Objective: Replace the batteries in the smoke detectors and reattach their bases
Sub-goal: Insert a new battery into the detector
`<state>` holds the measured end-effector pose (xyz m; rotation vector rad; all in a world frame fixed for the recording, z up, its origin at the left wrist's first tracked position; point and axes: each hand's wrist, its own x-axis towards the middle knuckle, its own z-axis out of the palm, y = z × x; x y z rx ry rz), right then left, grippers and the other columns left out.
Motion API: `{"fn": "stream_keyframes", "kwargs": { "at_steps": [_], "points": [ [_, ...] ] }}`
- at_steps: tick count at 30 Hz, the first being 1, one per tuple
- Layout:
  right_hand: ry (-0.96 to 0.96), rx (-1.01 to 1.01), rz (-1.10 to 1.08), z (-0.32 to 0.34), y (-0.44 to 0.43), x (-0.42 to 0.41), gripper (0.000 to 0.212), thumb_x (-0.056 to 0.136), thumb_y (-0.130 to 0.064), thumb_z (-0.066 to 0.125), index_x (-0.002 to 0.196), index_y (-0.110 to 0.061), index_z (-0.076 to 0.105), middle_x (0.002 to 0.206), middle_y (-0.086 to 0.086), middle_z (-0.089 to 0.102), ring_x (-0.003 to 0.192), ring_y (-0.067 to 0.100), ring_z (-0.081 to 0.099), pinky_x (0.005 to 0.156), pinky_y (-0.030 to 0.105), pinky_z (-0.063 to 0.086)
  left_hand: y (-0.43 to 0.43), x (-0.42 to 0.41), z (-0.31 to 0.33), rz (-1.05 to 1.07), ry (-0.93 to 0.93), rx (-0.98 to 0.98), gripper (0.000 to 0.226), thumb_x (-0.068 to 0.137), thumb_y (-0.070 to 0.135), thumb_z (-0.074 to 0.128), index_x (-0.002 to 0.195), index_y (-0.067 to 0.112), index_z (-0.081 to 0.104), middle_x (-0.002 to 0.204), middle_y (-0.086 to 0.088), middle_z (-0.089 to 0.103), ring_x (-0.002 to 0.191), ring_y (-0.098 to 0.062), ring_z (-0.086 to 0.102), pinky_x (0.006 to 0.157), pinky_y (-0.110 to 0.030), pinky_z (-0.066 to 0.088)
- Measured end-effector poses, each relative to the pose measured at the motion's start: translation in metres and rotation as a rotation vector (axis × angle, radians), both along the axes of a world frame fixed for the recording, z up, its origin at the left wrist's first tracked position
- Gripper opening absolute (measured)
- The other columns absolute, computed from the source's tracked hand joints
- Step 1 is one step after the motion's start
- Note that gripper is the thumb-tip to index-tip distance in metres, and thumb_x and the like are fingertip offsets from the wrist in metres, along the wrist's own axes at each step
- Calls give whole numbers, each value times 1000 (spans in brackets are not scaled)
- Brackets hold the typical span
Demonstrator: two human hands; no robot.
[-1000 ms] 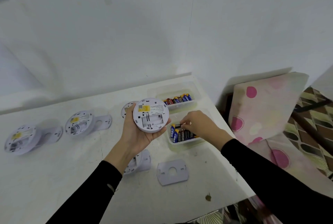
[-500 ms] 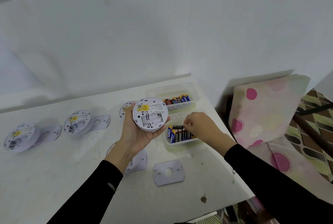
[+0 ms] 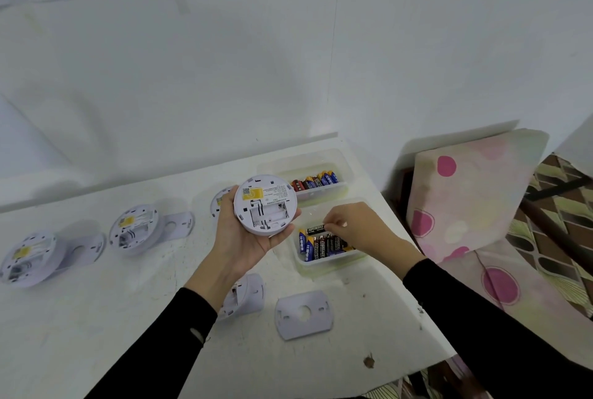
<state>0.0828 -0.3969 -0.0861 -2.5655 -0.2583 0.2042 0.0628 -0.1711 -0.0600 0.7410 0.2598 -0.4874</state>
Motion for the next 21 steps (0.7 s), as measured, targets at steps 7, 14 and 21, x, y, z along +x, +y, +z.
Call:
{"fn": "stream_keyframes", "kwargs": {
  "at_steps": [7, 14, 21],
  "points": [
    [-109, 832, -267, 38, -1, -31, 13, 87, -14, 69, 99, -16, 75, 86, -4, 75, 80, 9, 69, 76, 17, 52, 0, 6, -1, 41, -10, 40, 67, 97, 58, 31, 139, 11, 54, 130, -19, 65, 112, -40, 64, 71, -41, 61],
    [-168, 909, -146, 43, 26, -42, 16, 87, -9, 69, 100, -12, 76, 96, -2, 75, 86, 12, 68, 79, 23, 53, -18, 6, 3, 19, -43, 76, 67, 98, 59, 28, 132, 10, 59, 129, -19, 65, 114, -37, 63, 72, -40, 61],
    [-319, 739, -88, 42, 33, -42, 16, 86, -11, 70, 101, -13, 77, 100, -4, 73, 95, 5, 66, 76, 14, 48, -21, 3, 1, 21, -74, 102, 66, 99, 59, 27, 131, 11, 59, 125, -18, 67, 99, -28, 70, 70, -40, 60]
  ]
}}
